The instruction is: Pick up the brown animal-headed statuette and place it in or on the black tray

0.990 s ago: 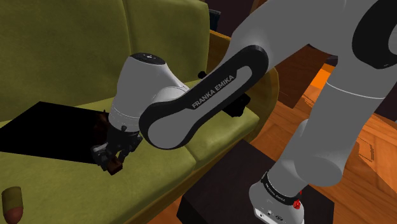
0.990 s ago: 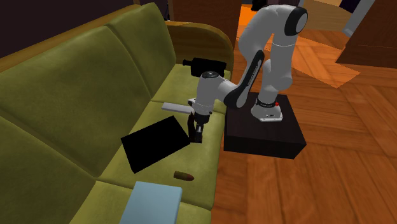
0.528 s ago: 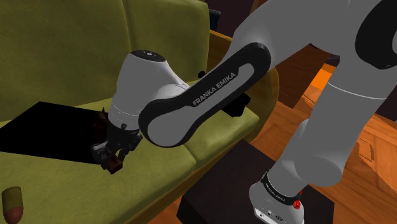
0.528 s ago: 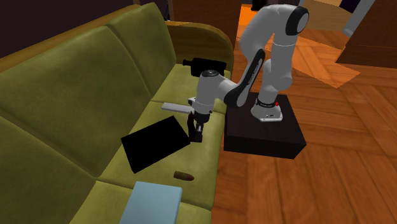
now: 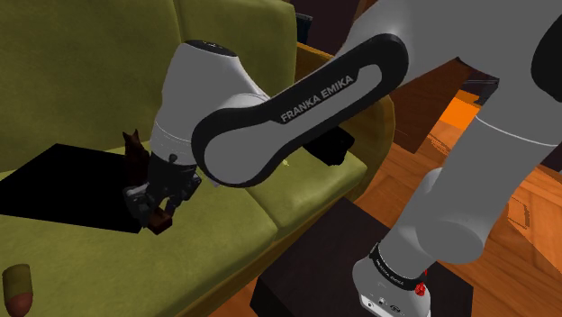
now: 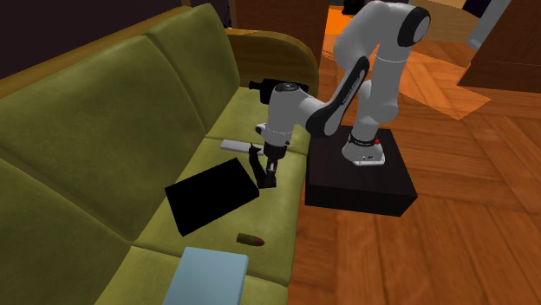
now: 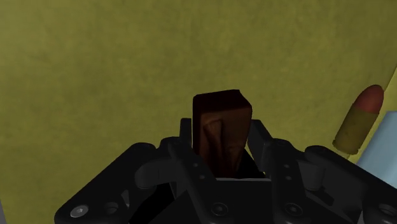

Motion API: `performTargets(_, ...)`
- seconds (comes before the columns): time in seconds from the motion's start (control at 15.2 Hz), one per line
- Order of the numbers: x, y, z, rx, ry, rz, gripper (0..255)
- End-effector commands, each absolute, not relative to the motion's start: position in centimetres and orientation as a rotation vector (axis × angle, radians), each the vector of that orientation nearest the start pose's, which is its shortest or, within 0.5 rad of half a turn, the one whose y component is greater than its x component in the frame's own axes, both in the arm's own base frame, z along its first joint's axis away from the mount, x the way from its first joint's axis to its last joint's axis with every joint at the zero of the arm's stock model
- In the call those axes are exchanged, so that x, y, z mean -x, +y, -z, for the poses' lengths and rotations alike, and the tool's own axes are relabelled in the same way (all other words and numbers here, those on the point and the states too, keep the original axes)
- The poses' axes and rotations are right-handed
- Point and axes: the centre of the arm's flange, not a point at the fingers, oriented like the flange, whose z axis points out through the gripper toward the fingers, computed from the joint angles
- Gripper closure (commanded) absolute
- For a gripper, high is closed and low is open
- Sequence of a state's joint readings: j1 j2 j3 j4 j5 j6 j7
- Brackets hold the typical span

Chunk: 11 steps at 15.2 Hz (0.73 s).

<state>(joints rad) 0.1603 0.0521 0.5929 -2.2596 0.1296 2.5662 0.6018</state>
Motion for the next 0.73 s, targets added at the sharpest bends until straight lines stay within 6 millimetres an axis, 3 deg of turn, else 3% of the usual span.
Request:
performTargets(0.0, -40.3, 37.3, -38.0, 2.882, -0.069, 0.192, 255)
performTargets(0.66, -40.3, 37.3, -43.2, 2.882, -0.069, 0.192, 255)
